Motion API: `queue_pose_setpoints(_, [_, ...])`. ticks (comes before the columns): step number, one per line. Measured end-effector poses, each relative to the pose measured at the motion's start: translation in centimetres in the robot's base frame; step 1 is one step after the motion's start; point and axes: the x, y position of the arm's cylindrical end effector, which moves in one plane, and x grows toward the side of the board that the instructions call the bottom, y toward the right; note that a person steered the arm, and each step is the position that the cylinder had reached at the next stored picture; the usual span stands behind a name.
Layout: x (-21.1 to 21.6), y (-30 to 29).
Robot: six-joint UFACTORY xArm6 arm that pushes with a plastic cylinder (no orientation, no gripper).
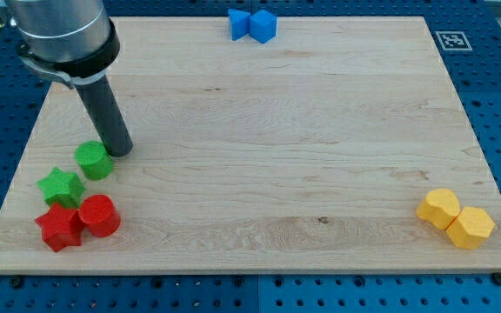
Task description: Move the green circle into the red circle
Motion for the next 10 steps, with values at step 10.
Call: queue_pose_setpoints(10, [1.6,5.1])
